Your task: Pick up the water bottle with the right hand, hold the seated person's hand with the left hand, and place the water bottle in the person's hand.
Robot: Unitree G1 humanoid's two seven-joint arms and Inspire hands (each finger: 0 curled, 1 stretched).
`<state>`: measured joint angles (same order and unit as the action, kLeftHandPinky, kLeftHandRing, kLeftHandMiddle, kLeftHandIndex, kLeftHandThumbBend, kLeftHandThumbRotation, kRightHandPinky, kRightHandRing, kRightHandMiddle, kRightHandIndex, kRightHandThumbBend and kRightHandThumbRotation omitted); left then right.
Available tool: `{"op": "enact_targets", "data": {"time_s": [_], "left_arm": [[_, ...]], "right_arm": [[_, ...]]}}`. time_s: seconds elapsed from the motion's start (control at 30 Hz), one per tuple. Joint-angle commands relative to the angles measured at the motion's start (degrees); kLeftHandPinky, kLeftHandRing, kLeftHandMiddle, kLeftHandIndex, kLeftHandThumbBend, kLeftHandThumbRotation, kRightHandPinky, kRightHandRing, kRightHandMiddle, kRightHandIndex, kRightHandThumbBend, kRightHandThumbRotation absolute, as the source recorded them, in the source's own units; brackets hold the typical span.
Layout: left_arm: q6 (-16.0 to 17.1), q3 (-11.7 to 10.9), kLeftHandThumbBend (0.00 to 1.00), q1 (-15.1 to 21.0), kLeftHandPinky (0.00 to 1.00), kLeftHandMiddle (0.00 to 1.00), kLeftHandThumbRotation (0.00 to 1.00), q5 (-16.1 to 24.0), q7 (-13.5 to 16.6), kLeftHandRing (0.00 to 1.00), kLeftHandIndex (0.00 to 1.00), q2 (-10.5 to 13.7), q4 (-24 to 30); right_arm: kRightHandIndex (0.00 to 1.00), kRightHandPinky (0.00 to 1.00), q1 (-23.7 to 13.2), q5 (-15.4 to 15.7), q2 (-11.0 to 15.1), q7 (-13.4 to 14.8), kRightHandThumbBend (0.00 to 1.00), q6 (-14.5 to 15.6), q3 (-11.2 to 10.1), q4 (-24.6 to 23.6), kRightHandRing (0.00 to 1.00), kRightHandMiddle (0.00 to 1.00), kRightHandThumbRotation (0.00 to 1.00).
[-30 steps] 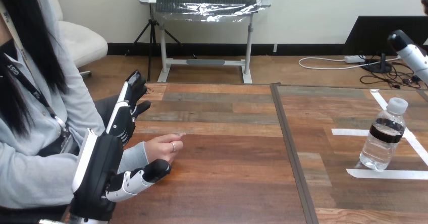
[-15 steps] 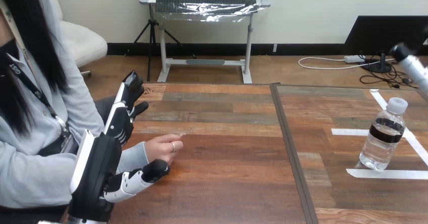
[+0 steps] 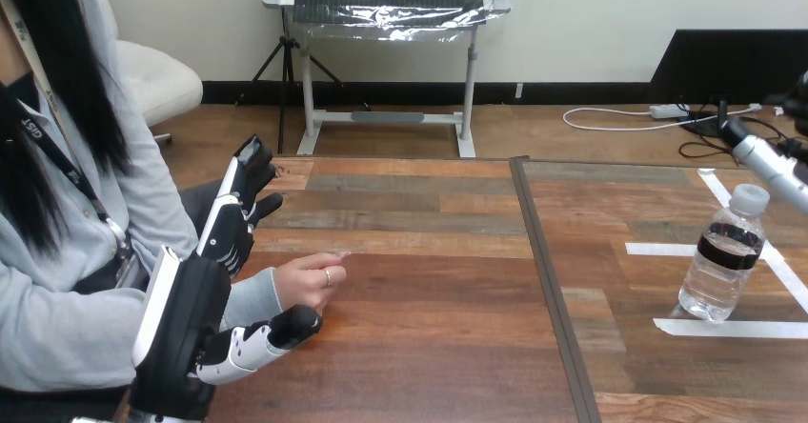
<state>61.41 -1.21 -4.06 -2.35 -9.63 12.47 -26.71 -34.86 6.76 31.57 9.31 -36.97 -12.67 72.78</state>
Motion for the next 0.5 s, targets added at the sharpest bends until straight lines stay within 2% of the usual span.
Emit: {"op": "enact_targets", "data": {"time_s": [0.0,0.07,0.2,0.3,0.47], "left_arm": [[1.27,-1.13,1.00,2.49,0.90,1.00,0.73,-0.47,-0.15,0.96,0.99,0.47,-0.12],[1.41,-1.10,1.00,2.56,0.89,1.00,0.73,-0.56,-0.27,0.96,0.99,0.56,-0.16],[1.67,-1.21,1.00,2.67,0.89,0.99,0.73,-0.50,-0.25,0.96,0.98,0.55,-0.27],[1.71,-1.24,1.00,2.66,0.88,0.99,0.73,-0.64,-0.31,0.96,0.98,0.56,-0.25],[1.42,-1.26,1.00,2.49,0.88,0.99,0.73,-0.86,-0.48,0.95,0.98,0.64,0.03]], "right_arm": [[0.92,0.82,-3.46,0.70,0.40,0.95,1.00,1.67,1.12,0.11,0.89,0.86,0.54],[0.92,0.82,-3.35,0.91,0.26,1.31,1.00,2.13,1.37,0.16,0.89,0.86,0.53],[0.92,0.83,-3.11,-1.45,-0.50,-1.98,1.00,3.16,0.03,0.50,0.89,0.86,0.48],[0.93,0.83,-2.97,-2.16,-0.76,-3.25,0.97,3.91,-0.16,0.65,0.89,0.87,0.43],[0.94,0.84,-2.89,-2.10,-0.93,-3.25,0.92,5.17,0.35,0.98,0.90,0.88,0.40]]}}
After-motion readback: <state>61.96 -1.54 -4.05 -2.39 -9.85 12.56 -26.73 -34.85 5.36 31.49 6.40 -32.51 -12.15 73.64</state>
